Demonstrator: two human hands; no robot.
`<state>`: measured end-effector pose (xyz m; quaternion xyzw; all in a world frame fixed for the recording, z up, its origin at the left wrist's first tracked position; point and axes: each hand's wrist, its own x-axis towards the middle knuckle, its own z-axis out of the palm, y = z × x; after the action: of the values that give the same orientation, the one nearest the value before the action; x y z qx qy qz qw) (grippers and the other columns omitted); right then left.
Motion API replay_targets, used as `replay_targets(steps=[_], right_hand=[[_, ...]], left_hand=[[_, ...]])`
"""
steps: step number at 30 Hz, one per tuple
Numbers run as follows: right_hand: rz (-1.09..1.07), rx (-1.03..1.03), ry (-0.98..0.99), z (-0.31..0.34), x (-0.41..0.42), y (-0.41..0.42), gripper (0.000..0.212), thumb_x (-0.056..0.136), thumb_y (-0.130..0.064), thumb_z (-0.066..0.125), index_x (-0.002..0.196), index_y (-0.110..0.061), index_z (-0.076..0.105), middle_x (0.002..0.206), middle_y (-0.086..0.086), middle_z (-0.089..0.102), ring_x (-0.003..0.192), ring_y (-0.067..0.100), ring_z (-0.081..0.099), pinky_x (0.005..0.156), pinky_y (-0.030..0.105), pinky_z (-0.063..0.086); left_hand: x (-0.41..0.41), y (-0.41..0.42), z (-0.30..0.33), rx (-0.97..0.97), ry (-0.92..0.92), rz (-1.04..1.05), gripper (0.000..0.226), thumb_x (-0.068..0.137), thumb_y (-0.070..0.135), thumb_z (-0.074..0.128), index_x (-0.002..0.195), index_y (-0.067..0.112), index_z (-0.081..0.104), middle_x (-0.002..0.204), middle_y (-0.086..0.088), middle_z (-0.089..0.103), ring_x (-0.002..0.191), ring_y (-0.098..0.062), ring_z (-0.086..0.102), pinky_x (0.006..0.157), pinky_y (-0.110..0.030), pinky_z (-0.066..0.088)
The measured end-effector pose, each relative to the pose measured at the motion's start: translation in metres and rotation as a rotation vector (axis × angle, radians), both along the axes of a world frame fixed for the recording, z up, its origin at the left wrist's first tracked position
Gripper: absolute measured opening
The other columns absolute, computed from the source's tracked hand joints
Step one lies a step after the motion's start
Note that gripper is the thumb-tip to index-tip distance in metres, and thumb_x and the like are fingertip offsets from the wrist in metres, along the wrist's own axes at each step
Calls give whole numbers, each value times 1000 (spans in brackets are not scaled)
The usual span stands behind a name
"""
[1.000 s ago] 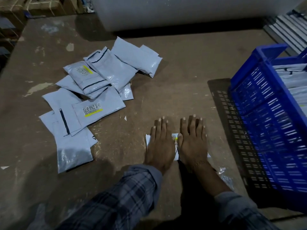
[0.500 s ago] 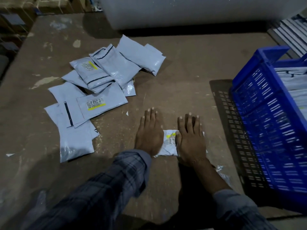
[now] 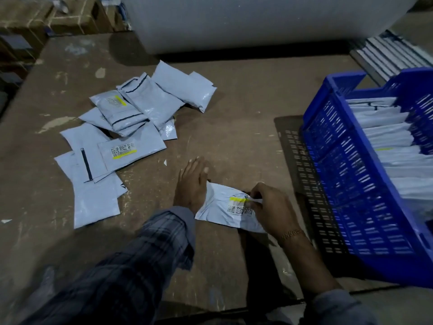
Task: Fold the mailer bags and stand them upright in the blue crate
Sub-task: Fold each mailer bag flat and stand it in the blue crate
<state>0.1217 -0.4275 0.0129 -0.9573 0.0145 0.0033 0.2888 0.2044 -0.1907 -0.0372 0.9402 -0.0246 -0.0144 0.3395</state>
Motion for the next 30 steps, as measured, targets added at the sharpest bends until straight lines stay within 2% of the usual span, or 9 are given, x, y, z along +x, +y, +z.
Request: replay_targets(steps=[2, 4, 9, 11, 13, 15, 18, 24, 30], right_hand=[[-5, 7, 1, 25, 0, -12, 24, 78, -16, 77, 85, -26, 57, 82, -5, 69, 80, 23, 65, 66, 36, 50], [-8, -50, -40, 55, 0, -25, 27, 79, -10, 76, 89, -28, 59, 85, -4, 69, 82, 22, 65, 67, 34, 50], [-38, -160, -244, 124, -4, -64, 37, 78, 0, 74, 108, -22, 75, 99, 1, 74, 93, 25, 64, 78, 39, 55], [-34, -196, -312, 144, -8, -83, 35, 77, 1, 71, 104, -22, 75, 95, 0, 71, 91, 27, 60, 75, 39, 50], [-41, -161, -405, 163, -15, -103, 32, 74, -1, 64, 100, -18, 72, 94, 3, 68, 91, 31, 59, 75, 42, 48], [-60, -131, -502, 182, -24, -126, 29, 73, -7, 61, 99, -14, 71, 95, 6, 69, 92, 32, 58, 78, 40, 44], [-113, -69, -554, 202, -39, -167, 25, 81, 1, 68, 102, -12, 69, 97, 6, 68, 94, 29, 57, 76, 36, 39], [-232, -64, -570, 218, -64, -262, 29, 85, 4, 73, 110, -10, 70, 104, 7, 70, 98, 28, 58, 78, 28, 37], [-212, -308, -238, 189, -73, -356, 38, 69, 11, 72, 95, -16, 76, 91, 13, 73, 88, 42, 66, 73, 48, 57]], left_hand=[[-3, -11, 13, -120, -62, 66, 43, 111, 41, 35, 132, 20, 67, 137, 0, 66, 131, -25, 57, 113, -43, 43], [-8, -26, 28, -142, -73, 124, 35, 111, 41, 39, 121, 24, 68, 122, 3, 69, 113, -22, 63, 99, -44, 52], [-20, -80, 50, -68, -12, 160, 33, 104, 33, 49, 128, 17, 66, 128, -7, 67, 117, -31, 62, 100, -45, 52], [-21, -99, 45, -45, 162, 142, 49, 91, 52, 56, 125, 18, 67, 127, -9, 66, 118, -32, 61, 103, -49, 50], [-14, -112, 22, 34, 300, 141, 87, 69, 83, 43, 122, 20, 69, 131, -13, 66, 125, -38, 59, 110, -54, 45], [-12, -134, 9, 141, 346, 51, 110, 66, 99, 34, 142, 22, 56, 150, -14, 53, 143, -38, 45, 121, -56, 28], [-23, -175, 25, 327, 333, 2, 109, 81, 83, 58, 165, 32, 11, 173, -6, 7, 157, -32, 13, 125, -54, 11], [-29, -202, 12, 343, 393, 36, 126, 77, 80, 70, 167, 37, -7, 173, -12, -22, 160, -35, -20, 126, -60, -5], [-23, -207, 10, 354, 443, 96, 135, 72, 86, 70, 165, 39, -16, 170, -7, -33, 156, -31, -31, 124, -61, -14]])
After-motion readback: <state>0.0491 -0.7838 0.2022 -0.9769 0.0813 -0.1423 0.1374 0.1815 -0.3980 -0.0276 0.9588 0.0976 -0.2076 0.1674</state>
